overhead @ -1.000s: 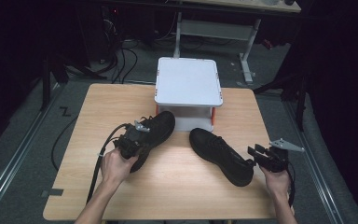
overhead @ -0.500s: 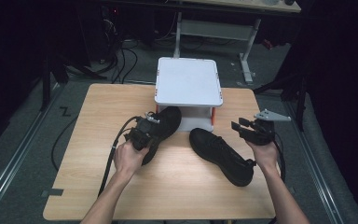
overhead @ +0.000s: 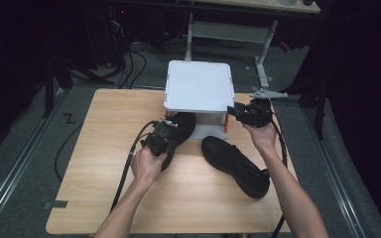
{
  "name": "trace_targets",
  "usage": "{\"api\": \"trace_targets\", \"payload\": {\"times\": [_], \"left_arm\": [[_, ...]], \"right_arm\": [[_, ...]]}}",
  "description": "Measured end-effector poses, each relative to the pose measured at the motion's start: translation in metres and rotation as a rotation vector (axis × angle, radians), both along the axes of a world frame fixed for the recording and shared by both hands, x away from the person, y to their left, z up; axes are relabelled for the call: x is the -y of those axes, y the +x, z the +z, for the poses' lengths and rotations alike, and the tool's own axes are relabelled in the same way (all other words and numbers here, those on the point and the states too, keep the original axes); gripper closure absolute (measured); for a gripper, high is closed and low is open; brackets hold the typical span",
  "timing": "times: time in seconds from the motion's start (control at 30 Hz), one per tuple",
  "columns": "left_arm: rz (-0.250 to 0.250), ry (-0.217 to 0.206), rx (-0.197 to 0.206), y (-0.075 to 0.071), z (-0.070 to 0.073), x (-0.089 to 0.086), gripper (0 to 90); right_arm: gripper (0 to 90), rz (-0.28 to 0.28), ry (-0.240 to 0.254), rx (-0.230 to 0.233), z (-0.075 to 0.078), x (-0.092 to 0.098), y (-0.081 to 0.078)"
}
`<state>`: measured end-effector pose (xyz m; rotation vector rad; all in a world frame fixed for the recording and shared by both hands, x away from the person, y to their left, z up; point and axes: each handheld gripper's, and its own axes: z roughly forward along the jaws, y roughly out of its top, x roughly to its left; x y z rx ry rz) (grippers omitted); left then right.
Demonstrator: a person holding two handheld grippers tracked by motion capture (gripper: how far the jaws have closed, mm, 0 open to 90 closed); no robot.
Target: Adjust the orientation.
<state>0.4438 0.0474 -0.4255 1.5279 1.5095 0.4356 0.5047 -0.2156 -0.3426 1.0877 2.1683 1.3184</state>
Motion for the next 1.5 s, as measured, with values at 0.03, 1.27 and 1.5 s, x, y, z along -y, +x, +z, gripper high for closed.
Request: {"api": "trace_targets", "payload": {"times": [0.03,1.27,1.5], "left_arm": [[0.005,-0.002,0.003,0.001,0.000,0.001,88.0],[0.205,0.009,0.070,0.063,-0.015,0.056,85.7],[0.235,-0.055,0.067,0.073,-0.014,0.058,84.9]], "right_arm": [[60.8,0.000,0.000,0.000,0.000,0.000,0.000],[75.8,-0.054,-0.104,0.002,-0.005,-0.033,0.037],[76.9,-0.052,-0.103,0.004,-0.005,-0.034,0.037]]}}
